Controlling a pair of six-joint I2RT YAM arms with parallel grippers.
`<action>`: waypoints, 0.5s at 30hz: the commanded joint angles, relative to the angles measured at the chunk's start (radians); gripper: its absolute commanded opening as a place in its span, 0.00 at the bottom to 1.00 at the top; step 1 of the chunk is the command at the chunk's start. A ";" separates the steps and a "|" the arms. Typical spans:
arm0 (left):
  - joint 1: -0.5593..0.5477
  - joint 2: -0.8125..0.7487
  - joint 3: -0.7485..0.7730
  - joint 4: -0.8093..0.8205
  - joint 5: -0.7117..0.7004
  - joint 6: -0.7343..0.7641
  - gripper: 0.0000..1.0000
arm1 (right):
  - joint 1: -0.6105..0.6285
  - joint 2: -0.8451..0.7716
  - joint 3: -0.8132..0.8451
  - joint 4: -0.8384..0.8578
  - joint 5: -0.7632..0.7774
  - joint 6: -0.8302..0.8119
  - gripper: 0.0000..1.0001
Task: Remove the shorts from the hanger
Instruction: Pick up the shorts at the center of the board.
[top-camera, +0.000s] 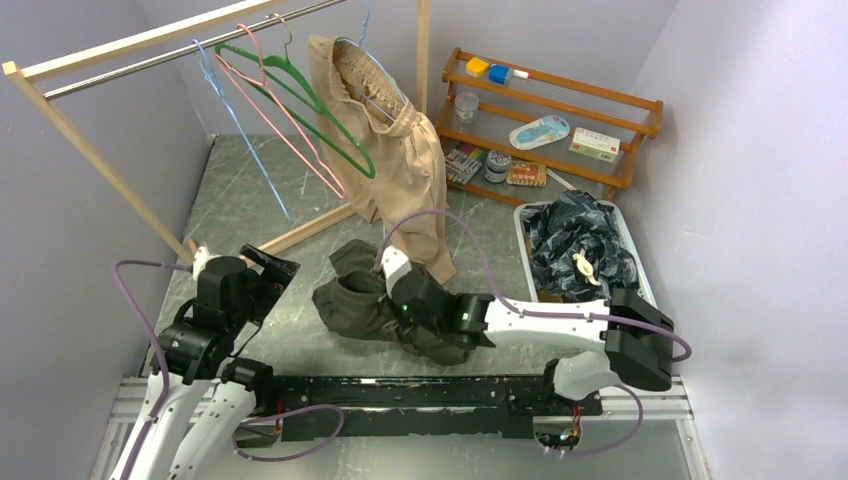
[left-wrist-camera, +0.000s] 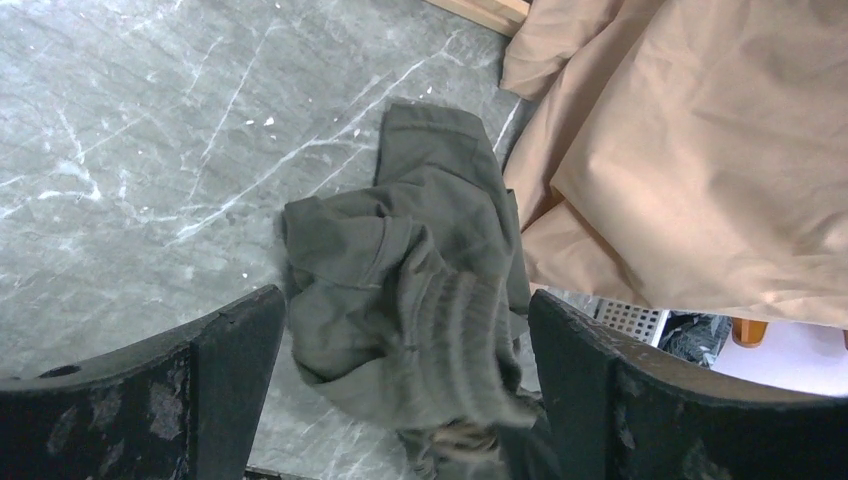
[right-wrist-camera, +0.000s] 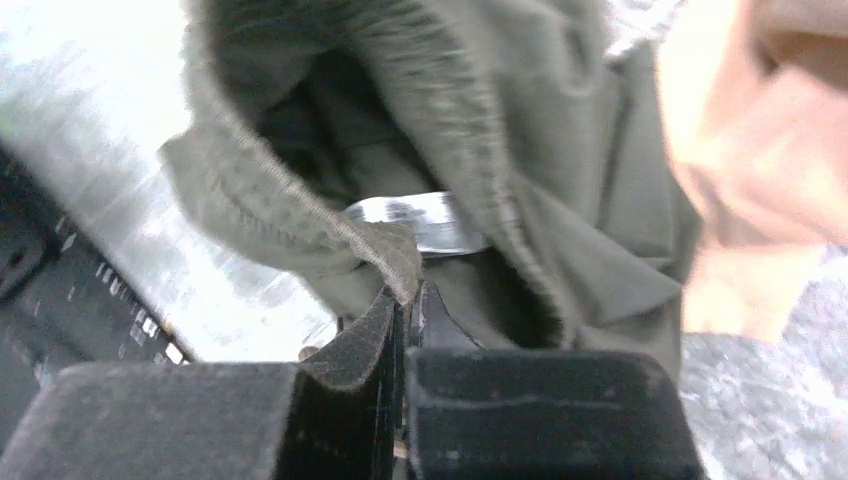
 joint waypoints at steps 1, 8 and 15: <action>-0.004 0.009 0.011 0.010 0.041 0.004 0.95 | -0.146 0.039 0.045 -0.086 0.034 0.267 0.00; -0.004 0.006 -0.002 0.023 0.053 0.002 0.94 | -0.216 0.060 0.002 -0.030 -0.136 0.346 0.33; -0.003 0.012 -0.008 0.032 0.062 0.007 0.94 | -0.215 0.010 -0.020 -0.025 -0.147 0.221 0.76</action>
